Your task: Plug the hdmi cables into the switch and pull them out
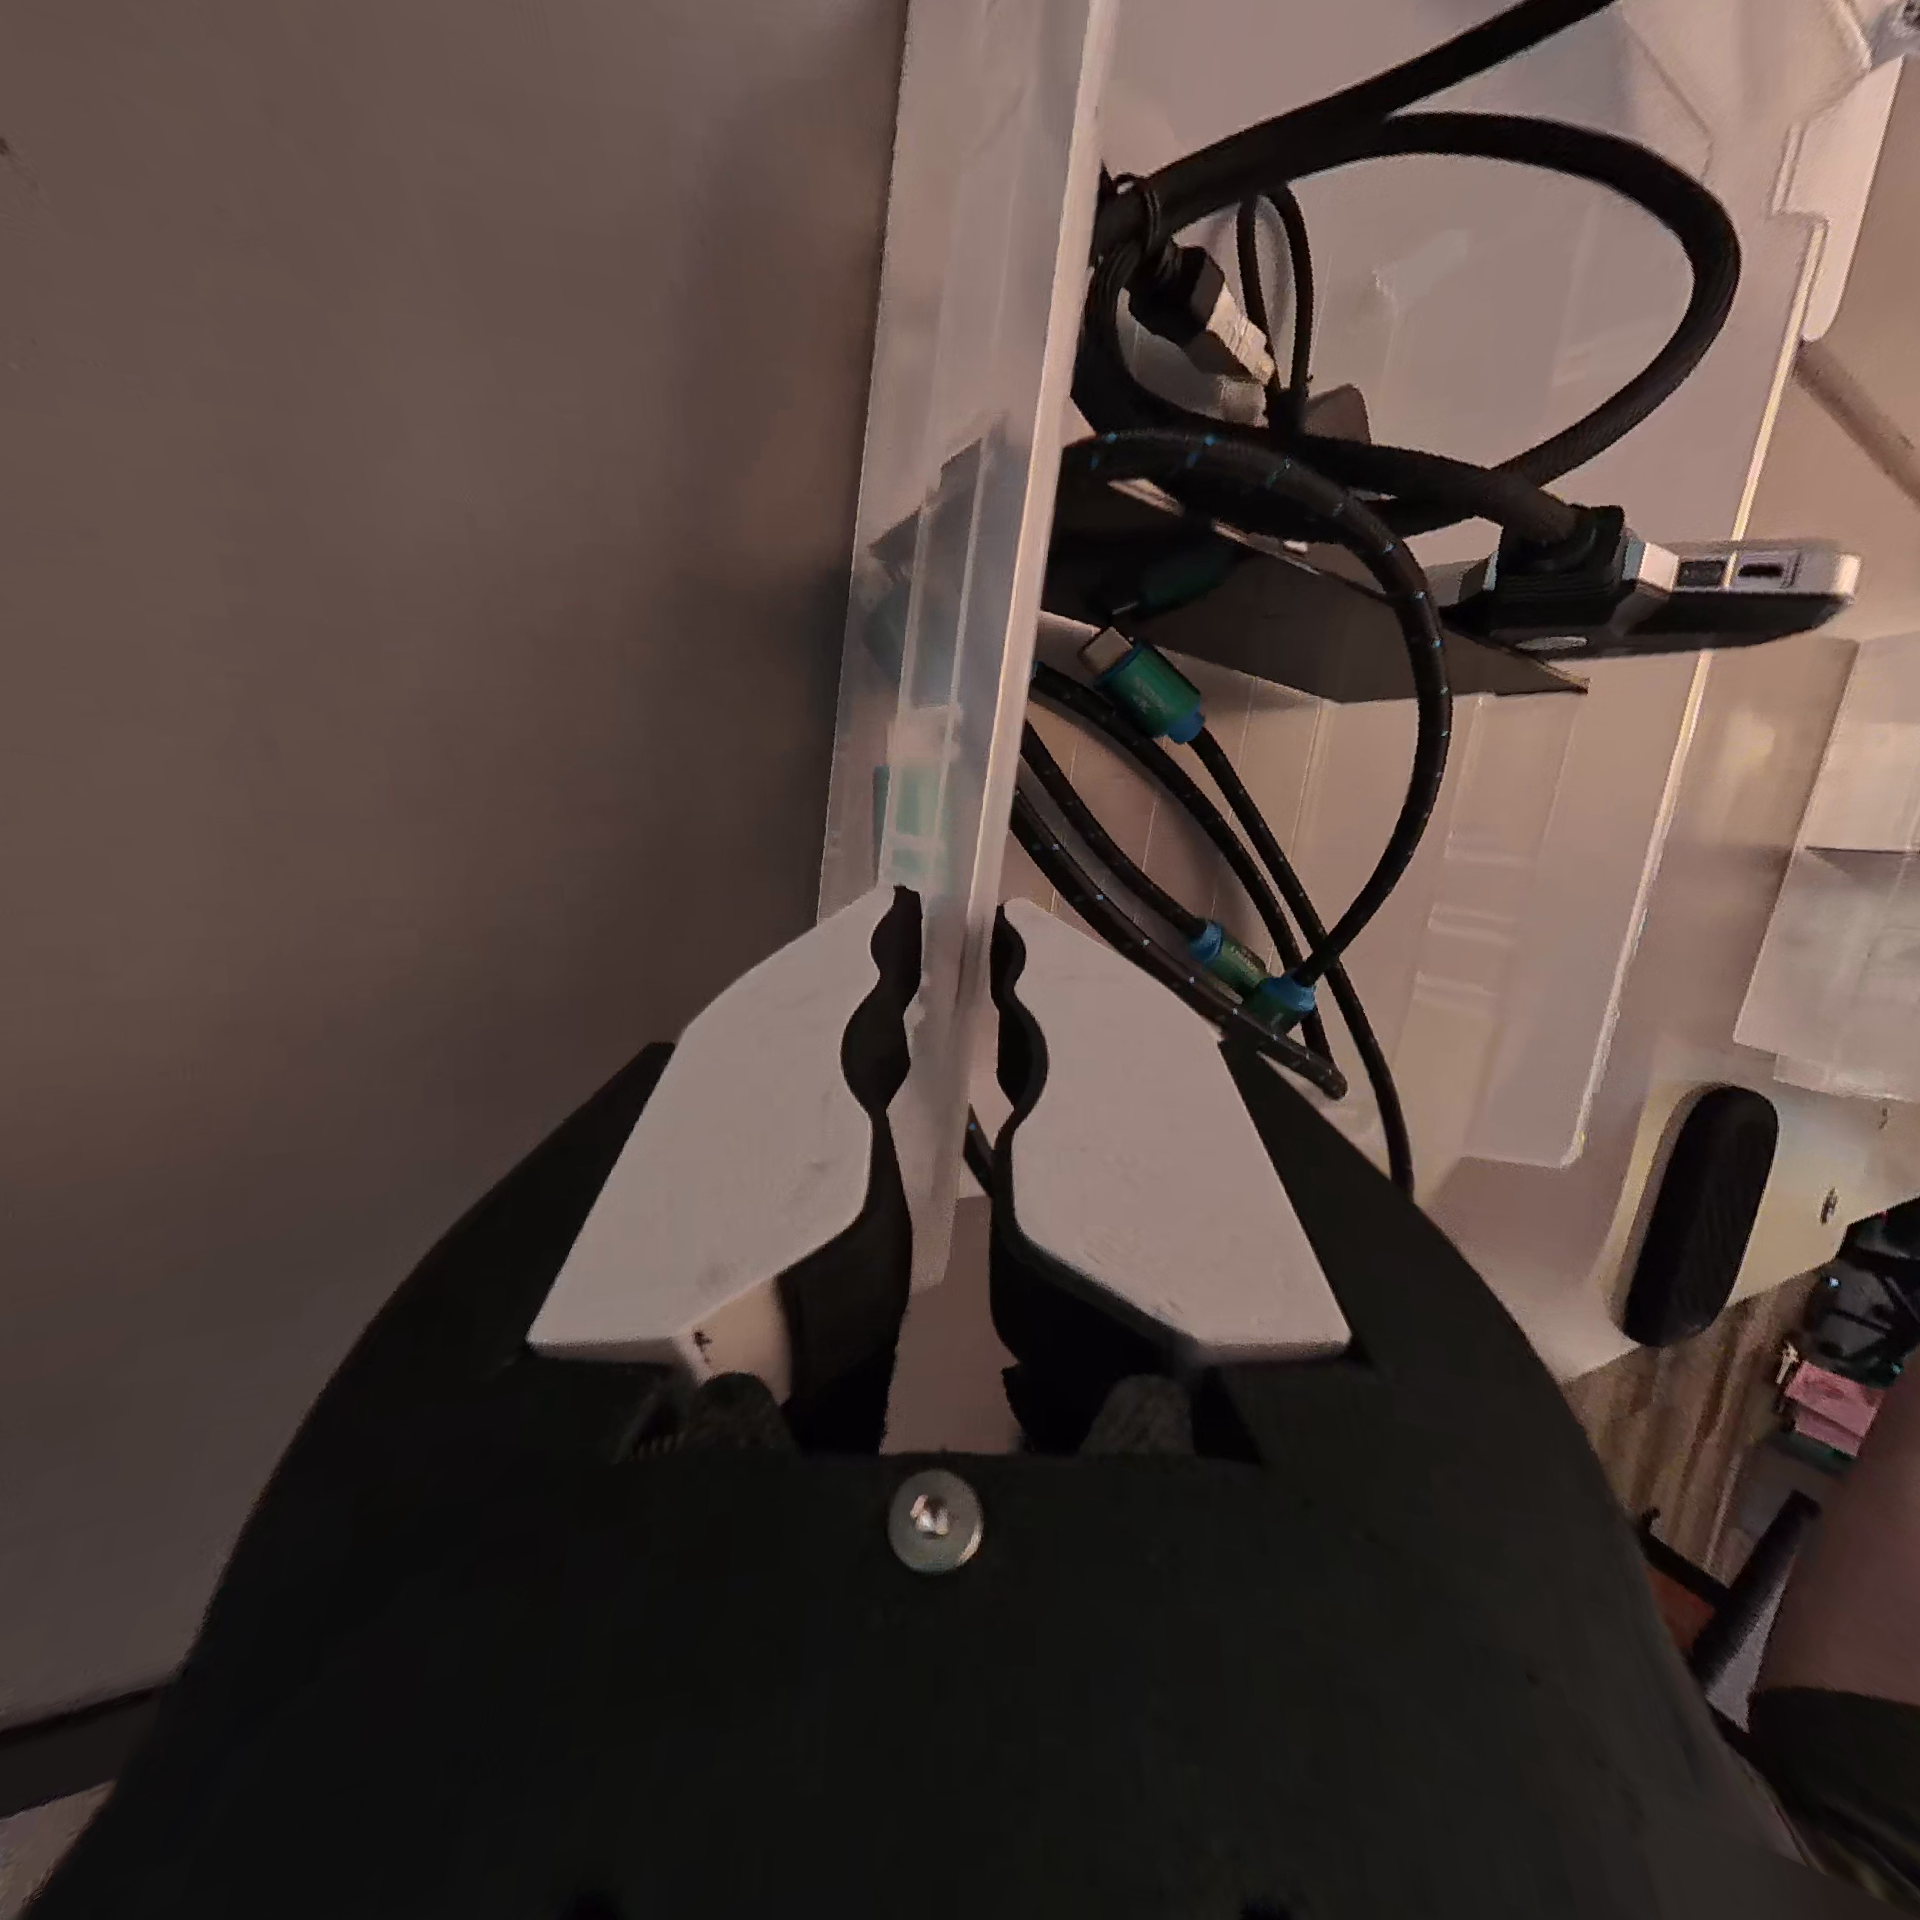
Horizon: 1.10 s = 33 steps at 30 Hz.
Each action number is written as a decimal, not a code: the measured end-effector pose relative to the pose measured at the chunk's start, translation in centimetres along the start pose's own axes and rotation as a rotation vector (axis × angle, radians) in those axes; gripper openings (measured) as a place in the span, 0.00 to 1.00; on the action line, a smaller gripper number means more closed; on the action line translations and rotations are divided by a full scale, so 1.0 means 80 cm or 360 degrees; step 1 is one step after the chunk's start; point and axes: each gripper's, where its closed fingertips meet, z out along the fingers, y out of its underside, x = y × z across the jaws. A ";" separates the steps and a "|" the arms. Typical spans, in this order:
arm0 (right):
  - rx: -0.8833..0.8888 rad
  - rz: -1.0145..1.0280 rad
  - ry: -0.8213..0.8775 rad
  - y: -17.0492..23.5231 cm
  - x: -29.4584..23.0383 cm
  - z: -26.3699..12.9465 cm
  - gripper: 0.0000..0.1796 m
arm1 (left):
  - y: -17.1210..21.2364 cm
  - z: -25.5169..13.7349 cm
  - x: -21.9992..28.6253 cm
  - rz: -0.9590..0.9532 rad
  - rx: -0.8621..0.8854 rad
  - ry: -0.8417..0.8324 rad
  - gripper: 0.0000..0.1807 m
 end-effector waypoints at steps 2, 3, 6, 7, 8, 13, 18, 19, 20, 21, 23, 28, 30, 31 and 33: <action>-0.0001 -0.0013 0.0001 -0.003 0.002 0.000 0.03 | 0.003 -0.001 0.001 -0.0006 -0.0010 0.0024 0.07; -0.0002 -0.0016 0.0002 -0.004 0.003 0.000 0.03 | 0.004 -0.001 0.001 -0.0009 -0.0012 0.0035 0.07; -0.0002 -0.0048 0.0012 -0.008 0.005 0.000 0.03 | 0.004 -0.001 0.002 0.0002 -0.0019 0.0050 0.07; -0.0002 -0.0054 0.0009 -0.008 0.005 0.000 0.03 | 0.004 -0.001 0.001 0.0011 -0.0021 0.0047 0.07; -0.0001 -0.0068 0.0010 -0.009 0.005 0.000 0.03 | 0.003 -0.001 0.001 0.0018 -0.0020 0.0042 0.07; 0.0010 -0.0084 0.0005 -0.010 0.005 0.000 0.03 | 0.000 -0.001 0.000 0.0033 -0.0007 -0.0007 0.06; 0.0051 -0.0118 0.0088 -0.012 0.010 -0.003 0.07 | -0.022 -0.024 0.001 0.0009 0.0199 -0.0036 0.09; 0.0085 -0.0139 0.0101 -0.015 0.010 -0.006 0.09 | -0.029 -0.035 0.004 0.0014 0.0276 -0.0030 0.11; 0.0131 -0.0150 0.0111 -0.019 0.010 -0.010 0.09 | -0.037 -0.046 0.010 0.0053 0.0360 -0.0017 0.12; 0.0181 -0.0146 0.0108 -0.023 0.009 -0.015 0.11 | -0.046 -0.058 0.020 0.0127 0.0452 0.0002 0.13; 0.0321 -0.0147 0.0108 -0.035 0.007 -0.033 0.18 | -0.061 -0.081 0.051 0.0338 0.0632 0.0076 0.14; 0.0866 -0.0258 0.0265 -0.073 -0.007 -0.119 0.22 | -0.070 -0.105 0.141 0.1009 0.0919 0.0230 0.22; 0.1214 -0.0353 0.0264 -0.089 -0.038 -0.170 0.22 | -0.059 -0.094 0.159 0.1211 0.0880 0.0199 0.25; 0.1427 -0.0426 0.0246 -0.094 -0.060 -0.198 0.22 | -0.049 -0.086 0.163 0.1289 0.0810 0.0184 0.25; 0.1841 -0.0578 0.0130 -0.095 -0.116 -0.252 0.24 | -0.022 -0.065 0.165 0.1377 0.0570 0.0164 0.24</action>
